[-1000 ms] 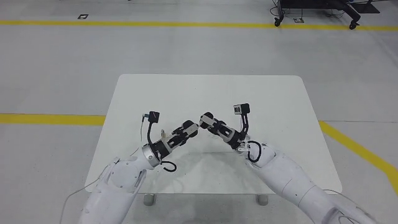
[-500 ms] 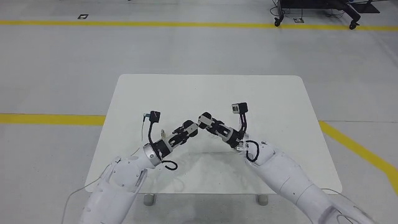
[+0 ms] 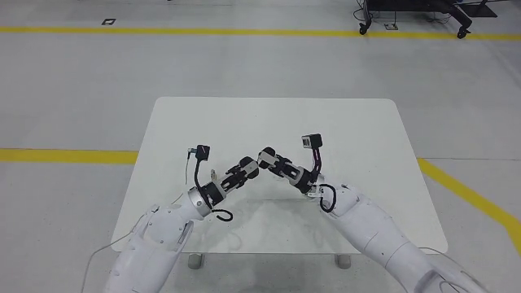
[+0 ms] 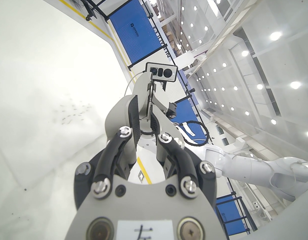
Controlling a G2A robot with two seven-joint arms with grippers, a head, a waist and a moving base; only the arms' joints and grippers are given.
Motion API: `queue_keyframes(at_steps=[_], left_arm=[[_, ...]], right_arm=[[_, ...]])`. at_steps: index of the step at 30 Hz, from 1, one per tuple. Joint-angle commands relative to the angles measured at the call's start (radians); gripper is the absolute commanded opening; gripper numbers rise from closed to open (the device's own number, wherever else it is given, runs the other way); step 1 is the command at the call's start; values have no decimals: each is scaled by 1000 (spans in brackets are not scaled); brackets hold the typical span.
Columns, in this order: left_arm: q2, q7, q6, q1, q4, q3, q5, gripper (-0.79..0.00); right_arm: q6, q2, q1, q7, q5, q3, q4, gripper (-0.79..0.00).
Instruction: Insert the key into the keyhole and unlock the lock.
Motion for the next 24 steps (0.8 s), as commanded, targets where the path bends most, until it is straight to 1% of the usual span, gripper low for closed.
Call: queue_keyframes(at_steps=[1, 4, 8, 10, 19, 24], left_arm=[[0, -2, 5, -1, -1, 0, -6, -739], [1, -2, 8, -1, -2, -1, -10, -779], [2, -5, 8, 0, -3, 0, -18, -785], [2, -10, 6, 0, -4, 2, -23, -763], [4, -18, 7, -2, -1, 9, -29, -711], [4, -15, 8, -3, 0, 10, -30, -714]], right_arm=[[0, -1, -3, 8, 1, 4, 0, -785], [2, -3, -5, 18, 2, 10, 3, -785], [5, -5, -7, 25, -11, 20, 11, -785], [6, -7, -8, 25, -18, 24, 11, -785], [10, -16, -16, 30, -27, 37, 10, -785], [14, -21, -18, 42, -26, 41, 10, -785]])
